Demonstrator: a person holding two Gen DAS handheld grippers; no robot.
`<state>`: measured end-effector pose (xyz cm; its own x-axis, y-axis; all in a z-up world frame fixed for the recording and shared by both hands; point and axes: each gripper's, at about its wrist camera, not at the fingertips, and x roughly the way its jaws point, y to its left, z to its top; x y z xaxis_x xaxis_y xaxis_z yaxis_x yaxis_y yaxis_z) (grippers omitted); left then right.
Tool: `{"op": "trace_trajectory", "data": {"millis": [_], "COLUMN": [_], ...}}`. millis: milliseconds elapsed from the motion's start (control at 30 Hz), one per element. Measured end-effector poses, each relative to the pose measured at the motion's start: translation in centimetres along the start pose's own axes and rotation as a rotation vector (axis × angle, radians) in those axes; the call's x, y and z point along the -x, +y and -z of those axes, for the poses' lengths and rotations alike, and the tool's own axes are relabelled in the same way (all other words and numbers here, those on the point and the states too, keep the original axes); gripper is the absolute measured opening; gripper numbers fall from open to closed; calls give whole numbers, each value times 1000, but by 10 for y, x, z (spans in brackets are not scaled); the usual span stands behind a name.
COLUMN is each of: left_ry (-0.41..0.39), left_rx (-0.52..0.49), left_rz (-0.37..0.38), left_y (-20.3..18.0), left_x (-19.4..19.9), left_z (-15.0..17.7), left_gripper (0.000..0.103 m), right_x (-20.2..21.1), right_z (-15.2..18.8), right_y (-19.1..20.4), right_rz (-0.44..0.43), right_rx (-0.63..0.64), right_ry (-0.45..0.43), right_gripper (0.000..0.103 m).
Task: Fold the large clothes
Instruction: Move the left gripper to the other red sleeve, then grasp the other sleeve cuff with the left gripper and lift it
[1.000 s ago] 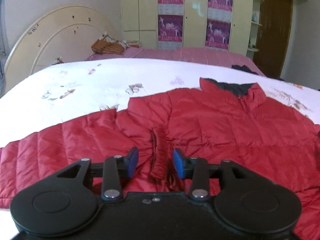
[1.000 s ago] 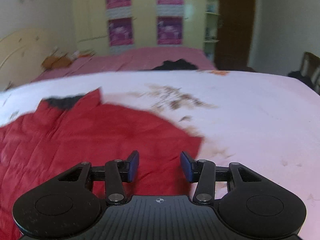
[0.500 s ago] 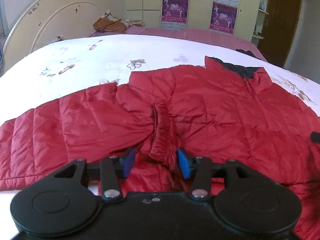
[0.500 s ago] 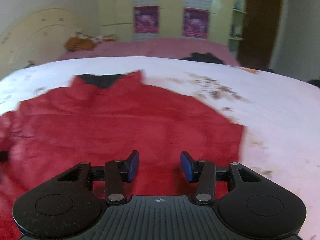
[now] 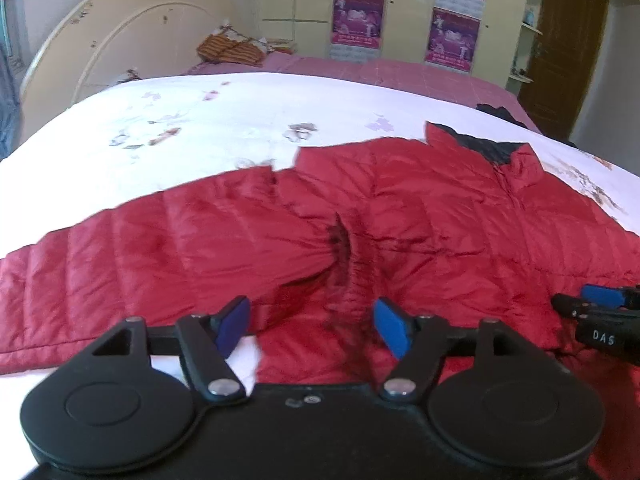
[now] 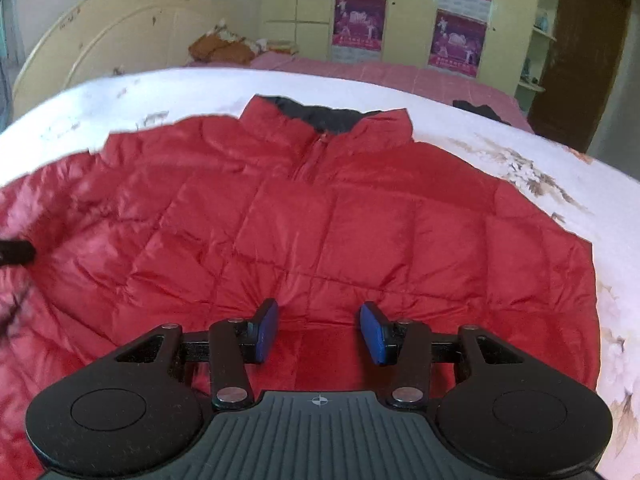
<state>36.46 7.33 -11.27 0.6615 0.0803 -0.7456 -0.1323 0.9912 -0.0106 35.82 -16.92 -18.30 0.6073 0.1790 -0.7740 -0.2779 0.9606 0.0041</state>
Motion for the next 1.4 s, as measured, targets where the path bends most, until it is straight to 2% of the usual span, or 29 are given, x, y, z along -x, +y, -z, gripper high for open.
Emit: {"op": "trace_trajectory", "data": {"millis": [167,367,567,700,767,1000,1067,1133,1167,1233,1333,1400], "left_ry": [-1,50,80,81,76,-28,-68,-90,-96,-113,-128,-152], "left_rx": [73,248,450,564,615,710,752,765,765,767,744,717], "left_rz": [-24,-102,-201,-246,-254,-202,-194,-222,-235,-244,-236,-227], "left_y": [35,110,184,220,234,267,280,288,289,293,288,281], "left_x": [16,30,42,47,48,37,33,29,27,23,20,23], "left_z": [2,22,50,66,71,75,74,73,72,70,64,58], "left_gripper": [72,73,73,73,72,70,64,43,38,14,5,4], "right_x": [-3,4,24,17,7,4,4,-2,-3,-4,-5,-5], "right_z": [2,-4,-13,-15,-13,-13,-12,-9,-8,-7,-8,-7], "right_y": [5,7,19,41,51,53,55,58,60,64,64,63], "right_rz": [30,39,-26,-56,-58,-49,-44,-33,-25,-10,-8,-9], "right_rx": [23,12,-74,-42,-9,-26,-29,-18,-11,6,-2,-5], "right_ry": [0,12,-55,-35,4,-5,-8,8,4,-1,-1,-2], "right_gripper": [45,46,46,46,46,46,46,46,46,46,46,46]}}
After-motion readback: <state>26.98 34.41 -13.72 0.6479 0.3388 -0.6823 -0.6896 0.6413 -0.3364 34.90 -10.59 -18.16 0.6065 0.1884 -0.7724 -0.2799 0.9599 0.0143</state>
